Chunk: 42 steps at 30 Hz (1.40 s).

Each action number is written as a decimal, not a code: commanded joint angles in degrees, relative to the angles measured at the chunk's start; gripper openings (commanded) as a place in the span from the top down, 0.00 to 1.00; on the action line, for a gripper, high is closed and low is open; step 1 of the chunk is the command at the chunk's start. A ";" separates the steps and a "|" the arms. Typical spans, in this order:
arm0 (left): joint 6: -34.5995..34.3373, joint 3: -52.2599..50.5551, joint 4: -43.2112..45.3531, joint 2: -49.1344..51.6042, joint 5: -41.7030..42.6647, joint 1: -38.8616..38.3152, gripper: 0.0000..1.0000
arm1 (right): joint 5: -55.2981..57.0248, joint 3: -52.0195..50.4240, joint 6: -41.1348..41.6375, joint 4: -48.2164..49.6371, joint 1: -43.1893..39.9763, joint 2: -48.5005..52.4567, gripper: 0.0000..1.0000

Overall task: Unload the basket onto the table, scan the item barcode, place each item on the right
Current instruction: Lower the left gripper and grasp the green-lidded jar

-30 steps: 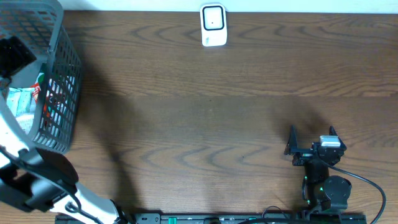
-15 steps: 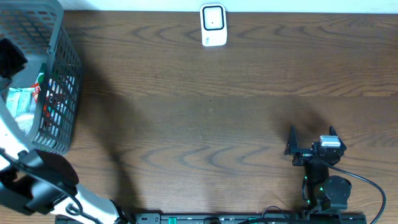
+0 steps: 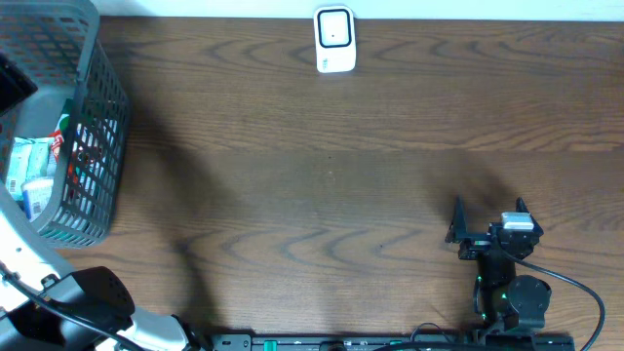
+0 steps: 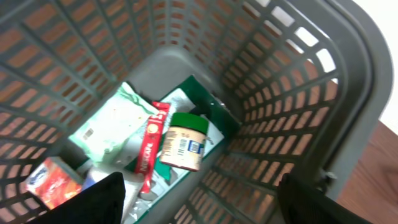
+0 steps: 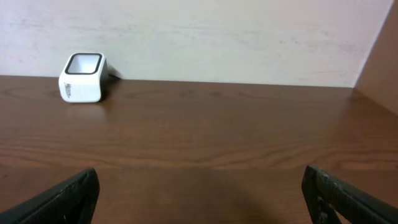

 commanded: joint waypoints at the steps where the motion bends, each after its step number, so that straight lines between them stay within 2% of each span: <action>1: -0.28 0.48 -0.02 0.15 -3.74 0.37 0.20 | 0.13 -0.09 -0.24 -0.24 -0.39 0.02 0.01; 7: -0.37 0.11 -4.13 0.85 -5.42 0.37 0.20 | 0.13 -0.09 -0.24 -0.22 -0.39 0.04 0.01; 10: -0.31 -0.61 -3.17 1.51 -5.38 0.31 0.20 | 0.13 -0.09 -0.24 -0.22 -0.39 0.04 0.01; 14: -0.28 -1.29 -2.43 4.02 -4.74 0.31 0.15 | 0.13 -0.09 -0.24 -0.22 -0.39 0.02 0.01; 25: 0.87 -1.29 2.23 13.66 -4.68 0.09 0.13 | 0.13 -0.09 -0.24 -0.22 -0.39 0.04 0.01; 31: 4.57 -1.29 1.75 19.50 2.86 -0.09 0.13 | 0.13 -0.09 -0.24 -0.22 -0.39 0.04 0.01; 42: 5.88 -1.31 1.90 27.06 2.82 -0.59 0.14 | 0.13 -0.09 -0.24 -0.22 -0.39 0.02 0.01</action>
